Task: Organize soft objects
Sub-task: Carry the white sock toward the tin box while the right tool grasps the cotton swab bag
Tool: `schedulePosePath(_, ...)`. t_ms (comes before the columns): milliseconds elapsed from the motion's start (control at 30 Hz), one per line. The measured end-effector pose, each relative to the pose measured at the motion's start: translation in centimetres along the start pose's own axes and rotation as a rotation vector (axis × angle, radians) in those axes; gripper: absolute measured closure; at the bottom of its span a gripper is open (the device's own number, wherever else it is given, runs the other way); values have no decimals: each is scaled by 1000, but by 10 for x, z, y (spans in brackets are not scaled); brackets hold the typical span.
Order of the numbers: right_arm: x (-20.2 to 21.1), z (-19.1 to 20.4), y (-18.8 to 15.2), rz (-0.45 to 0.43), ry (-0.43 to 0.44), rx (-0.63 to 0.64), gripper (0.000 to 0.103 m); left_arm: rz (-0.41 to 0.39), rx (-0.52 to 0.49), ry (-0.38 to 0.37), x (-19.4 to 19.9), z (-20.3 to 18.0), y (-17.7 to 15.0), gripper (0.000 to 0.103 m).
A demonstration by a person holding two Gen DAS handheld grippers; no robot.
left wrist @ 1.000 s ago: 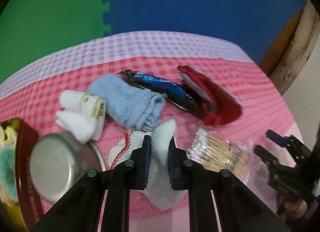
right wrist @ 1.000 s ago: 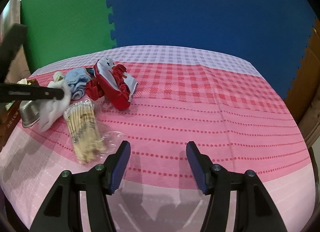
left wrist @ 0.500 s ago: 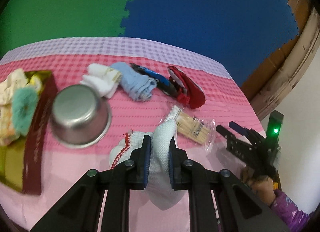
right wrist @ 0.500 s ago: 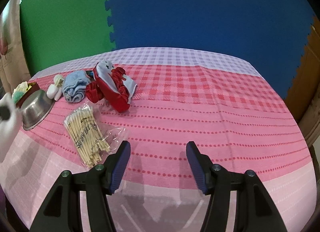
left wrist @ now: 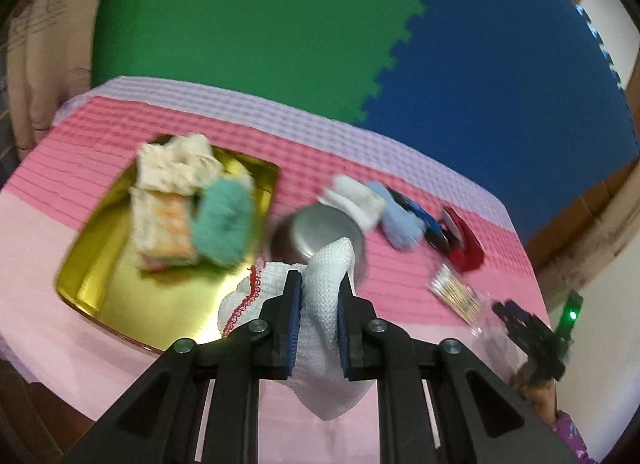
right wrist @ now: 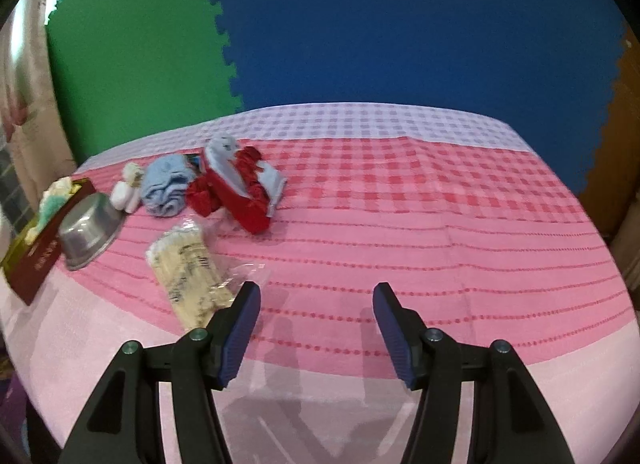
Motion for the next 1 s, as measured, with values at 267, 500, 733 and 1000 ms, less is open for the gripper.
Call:
schedulePosePath(267, 3, 53, 8, 79, 170, 160, 43, -15, 26, 25, 5, 23, 1, 89)
schedulePosePath(500, -30, 90, 12, 183, 131, 328, 43, -14, 32, 25, 7, 32, 1, 88)
schedulePosePath(733, -64, 102, 11, 260, 79, 410, 43, -16, 31, 54, 12, 44, 4, 88)
schedulePosePath(1000, -75, 104, 10, 305, 85, 375, 54, 10, -14, 130, -1, 65, 9, 87)
Point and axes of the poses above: each gripper's, at about its wrist camera, not at the fingertips, and x roughly against the way its jaws point, z to its left, y to its top, the point moved 2 cm from there along -x, roughly the way its jaws point, and after that the axes turned 10 degrees about -x, right-handed, at the moved point
